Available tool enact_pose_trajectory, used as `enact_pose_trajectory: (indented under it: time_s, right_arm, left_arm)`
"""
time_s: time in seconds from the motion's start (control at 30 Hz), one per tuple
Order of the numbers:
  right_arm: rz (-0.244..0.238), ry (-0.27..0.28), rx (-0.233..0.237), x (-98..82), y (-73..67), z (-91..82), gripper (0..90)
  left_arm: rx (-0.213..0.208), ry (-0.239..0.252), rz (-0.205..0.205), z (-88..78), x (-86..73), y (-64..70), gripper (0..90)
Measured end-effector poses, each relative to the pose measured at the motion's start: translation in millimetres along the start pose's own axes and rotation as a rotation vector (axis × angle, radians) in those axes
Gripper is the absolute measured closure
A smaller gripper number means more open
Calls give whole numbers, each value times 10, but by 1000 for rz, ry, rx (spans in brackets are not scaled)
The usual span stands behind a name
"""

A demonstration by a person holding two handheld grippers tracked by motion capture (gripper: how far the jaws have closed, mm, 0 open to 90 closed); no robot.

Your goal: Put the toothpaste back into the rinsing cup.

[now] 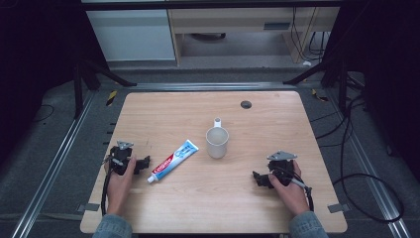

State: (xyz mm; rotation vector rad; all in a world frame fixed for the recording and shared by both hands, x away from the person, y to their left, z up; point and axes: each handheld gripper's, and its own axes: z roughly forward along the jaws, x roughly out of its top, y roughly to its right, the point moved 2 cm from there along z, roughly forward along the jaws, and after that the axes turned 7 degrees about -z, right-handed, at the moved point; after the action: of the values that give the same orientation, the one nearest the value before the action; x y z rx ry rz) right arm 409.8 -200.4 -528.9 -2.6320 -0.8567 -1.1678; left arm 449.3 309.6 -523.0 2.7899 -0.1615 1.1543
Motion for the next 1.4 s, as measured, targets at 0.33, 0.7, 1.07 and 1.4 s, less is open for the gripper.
enact_pose_trajectory:
  time_s: [0.33,0.7,1.07,1.4]
  right_arm:
    - [3,0,8,8,1,5,4]
    - [3,1,9,8,2,6,4]
    - [2,0,8,8,2,5,4]
    - [-7,-3,7,5,7,6,4]
  left_arm:
    - [-30,-37,118,-494,147,74,41]
    - [-79,-164,195,-971,430,328,83]
    - [-115,-382,363,-793,652,779,140]
    - [-118,-497,437,-516,824,1110,214]
